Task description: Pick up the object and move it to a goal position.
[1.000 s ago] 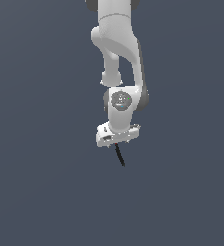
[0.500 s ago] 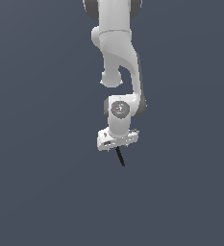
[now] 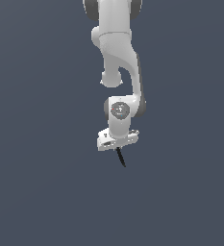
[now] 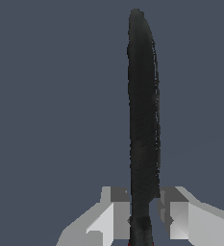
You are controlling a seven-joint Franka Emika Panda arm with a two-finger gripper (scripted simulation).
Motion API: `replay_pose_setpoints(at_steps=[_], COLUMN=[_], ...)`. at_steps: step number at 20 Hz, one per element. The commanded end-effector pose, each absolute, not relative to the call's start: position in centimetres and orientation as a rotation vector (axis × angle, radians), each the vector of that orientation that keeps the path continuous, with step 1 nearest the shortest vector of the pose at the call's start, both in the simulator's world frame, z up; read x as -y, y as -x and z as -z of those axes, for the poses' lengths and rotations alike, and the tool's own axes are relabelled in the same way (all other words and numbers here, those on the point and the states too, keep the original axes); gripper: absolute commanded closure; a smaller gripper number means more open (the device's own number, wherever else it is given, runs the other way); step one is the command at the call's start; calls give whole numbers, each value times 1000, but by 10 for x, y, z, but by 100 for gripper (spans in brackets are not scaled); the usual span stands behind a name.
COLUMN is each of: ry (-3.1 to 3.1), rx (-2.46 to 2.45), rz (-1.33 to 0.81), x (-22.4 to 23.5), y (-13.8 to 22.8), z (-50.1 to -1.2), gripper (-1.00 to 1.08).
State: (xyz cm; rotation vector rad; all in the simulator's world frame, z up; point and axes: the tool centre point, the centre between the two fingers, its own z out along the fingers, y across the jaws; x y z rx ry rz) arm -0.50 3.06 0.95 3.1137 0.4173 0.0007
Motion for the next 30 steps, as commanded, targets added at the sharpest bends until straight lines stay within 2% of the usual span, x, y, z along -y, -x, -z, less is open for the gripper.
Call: replay_pose_setpoints(at_steps=[1, 7, 12, 25, 30], ry=[-3114, -3114, -3114, -3114, -3114], rx=[-416, -417, -417, -417, -417], rz=[0, 0, 0, 0, 0], x=[-30, -27, -6, 114, 143], y=[5, 4, -2, -37, -47], z=[-8, -11, -17, -53, -62], gripper=[108, 108, 108, 108, 108])
